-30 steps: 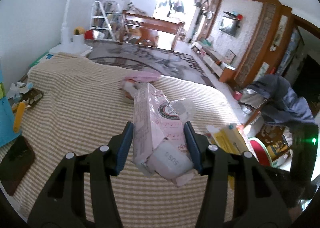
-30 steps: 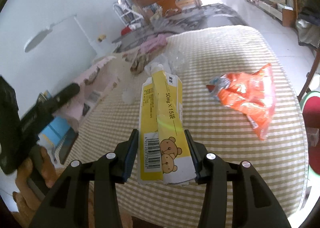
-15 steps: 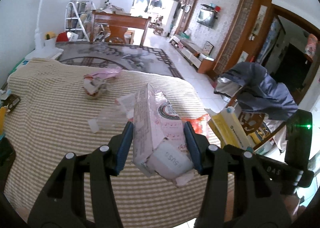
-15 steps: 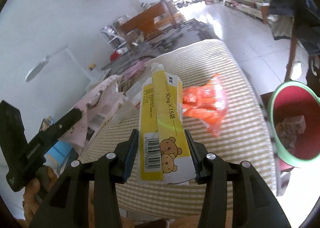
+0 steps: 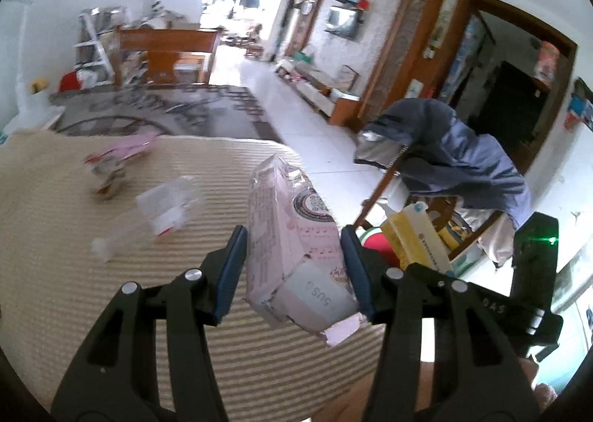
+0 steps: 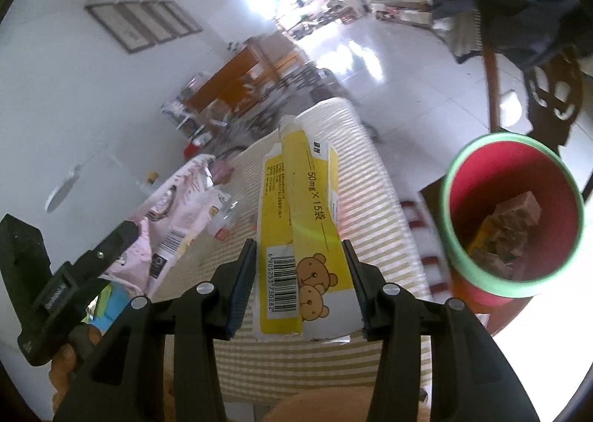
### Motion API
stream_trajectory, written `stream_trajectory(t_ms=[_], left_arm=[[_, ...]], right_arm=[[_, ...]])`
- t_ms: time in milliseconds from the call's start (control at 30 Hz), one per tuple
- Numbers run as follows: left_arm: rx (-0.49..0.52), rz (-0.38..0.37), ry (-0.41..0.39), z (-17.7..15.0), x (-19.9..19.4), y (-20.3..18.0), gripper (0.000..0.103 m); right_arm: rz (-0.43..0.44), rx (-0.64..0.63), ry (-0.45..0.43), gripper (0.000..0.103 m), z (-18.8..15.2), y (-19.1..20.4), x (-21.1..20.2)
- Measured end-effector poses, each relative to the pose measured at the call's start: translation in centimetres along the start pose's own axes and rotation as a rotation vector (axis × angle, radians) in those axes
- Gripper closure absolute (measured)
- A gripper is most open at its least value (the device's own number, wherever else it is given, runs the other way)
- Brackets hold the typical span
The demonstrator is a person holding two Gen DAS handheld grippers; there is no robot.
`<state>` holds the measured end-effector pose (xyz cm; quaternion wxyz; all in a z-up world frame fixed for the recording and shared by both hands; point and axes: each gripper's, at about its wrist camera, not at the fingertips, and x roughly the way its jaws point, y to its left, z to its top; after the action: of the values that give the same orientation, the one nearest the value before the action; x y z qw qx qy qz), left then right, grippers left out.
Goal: Collect trash
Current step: 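Carry the pink package and yellow box to the red bin and open both tools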
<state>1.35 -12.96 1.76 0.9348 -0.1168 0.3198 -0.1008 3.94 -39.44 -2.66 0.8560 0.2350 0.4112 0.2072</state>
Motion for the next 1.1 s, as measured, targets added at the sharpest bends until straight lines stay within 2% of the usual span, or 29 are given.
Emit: stream_trajectory(t_ms=[200,400,467,533,567,667,767,933,1033,1100], left_arm=[[0.061,-0.140,0.070,0.6,4.3,-4.8,0.053],[0.243,-0.263,0.163,0.5,9.3,-11.7,0.052],[0.322,-0.301,0.201,0.2,10.7,-14.1,0.050],[0.375,-0.284,0.215,-0.3,11.6,-15.5,0.042],[0.387,-0.264,0.203,-0.5,11.7,-15.9,0.035],[0.359,-0.260,0.183,-0.9,11.2,-14.9,0.030],[0.314,-0.217,0.202,-1.3,11.2,-12.7,0.029],[0.139,-0.183,0.226,-1.1,10.4,-7.0,0.029],[0.087,-0.122,0.211,-1.0,9.1,-3.2,0.029],[0.070,-0.050,0.188,-0.9,7.9,-0.2,0.029]], right_arm=[[-0.073,0.159,-0.053,0.059,0.4,-6.7,-1.8],[-0.155,0.248,-0.097,0.058,0.8,-11.3,-3.0],[-0.197,0.252,-0.119,0.054,1.4,-12.2,-2.9],[-0.234,0.265,-0.114,0.024,2.2,-13.1,-2.6],[-0.245,0.281,-0.117,0.024,2.3,-13.7,-2.5],[-0.236,0.280,-0.127,0.024,2.3,-13.8,-2.7],[-0.230,0.252,-0.114,0.024,1.7,-12.8,-2.4],[-0.164,0.214,-0.066,0.024,0.9,-9.6,-1.2],[-0.124,0.146,-0.039,0.024,1.0,-6.2,-0.6],[-0.086,0.112,-0.035,0.024,1.3,-4.3,-0.3]])
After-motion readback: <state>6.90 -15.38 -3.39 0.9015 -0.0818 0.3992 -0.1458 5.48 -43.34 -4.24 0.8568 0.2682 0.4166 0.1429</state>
